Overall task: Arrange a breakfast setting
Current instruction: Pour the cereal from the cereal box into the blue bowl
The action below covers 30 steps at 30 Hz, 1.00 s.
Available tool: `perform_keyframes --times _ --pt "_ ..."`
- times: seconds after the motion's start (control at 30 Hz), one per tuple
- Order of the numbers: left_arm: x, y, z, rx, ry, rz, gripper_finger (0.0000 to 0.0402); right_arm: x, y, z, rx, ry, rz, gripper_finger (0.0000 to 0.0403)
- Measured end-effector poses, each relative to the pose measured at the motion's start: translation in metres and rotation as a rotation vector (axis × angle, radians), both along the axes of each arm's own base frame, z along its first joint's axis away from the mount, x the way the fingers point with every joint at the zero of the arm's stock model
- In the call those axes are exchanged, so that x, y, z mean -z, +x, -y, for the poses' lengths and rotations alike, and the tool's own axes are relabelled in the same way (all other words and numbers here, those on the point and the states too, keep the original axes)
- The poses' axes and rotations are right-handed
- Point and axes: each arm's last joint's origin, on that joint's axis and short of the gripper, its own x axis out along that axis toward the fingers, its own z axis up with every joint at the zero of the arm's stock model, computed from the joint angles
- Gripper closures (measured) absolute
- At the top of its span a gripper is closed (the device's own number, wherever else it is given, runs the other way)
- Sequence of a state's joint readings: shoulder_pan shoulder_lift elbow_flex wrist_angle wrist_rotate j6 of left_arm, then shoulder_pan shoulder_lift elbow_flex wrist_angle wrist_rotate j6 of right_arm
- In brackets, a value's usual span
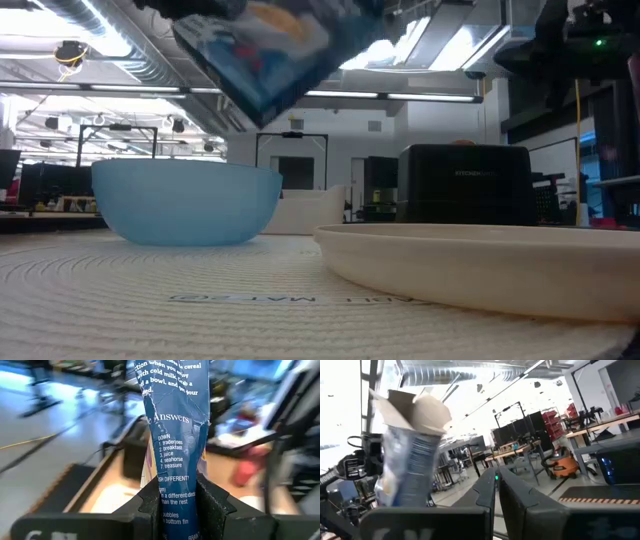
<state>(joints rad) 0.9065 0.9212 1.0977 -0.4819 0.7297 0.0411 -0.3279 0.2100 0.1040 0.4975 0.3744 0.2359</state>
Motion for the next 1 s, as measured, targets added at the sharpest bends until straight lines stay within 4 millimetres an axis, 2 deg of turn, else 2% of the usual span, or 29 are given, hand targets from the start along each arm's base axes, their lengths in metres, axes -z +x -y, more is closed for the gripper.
perform_keyframes --times 0.13,0.27,0.53,0.77,1.0 --pt "-0.003 -0.016 -0.006 0.126 -0.066 0.071 0.0325 -0.003 -0.001 -0.001 -0.015 -0.018 0.033 0.0377" --pt "-0.005 -0.026 -0.008 0.241 -0.059 0.121 0.0335 -0.003 0.0 -0.001 -0.054 -0.017 0.04 0.0377" --pt "-0.004 -0.04 -0.021 0.33 0.126 0.17 0.034 -0.008 0.012 0.001 -0.117 0.007 0.049 0.0377" --pt "-0.004 -0.058 -0.03 0.233 0.297 0.15 0.0341 -0.03 0.036 0.009 -0.086 -0.028 -0.07 0.0377" --pt "0.01 -0.054 -0.03 0.203 0.317 0.106 0.0342 -0.06 0.077 0.021 -0.133 -0.082 -0.183 0.0377"
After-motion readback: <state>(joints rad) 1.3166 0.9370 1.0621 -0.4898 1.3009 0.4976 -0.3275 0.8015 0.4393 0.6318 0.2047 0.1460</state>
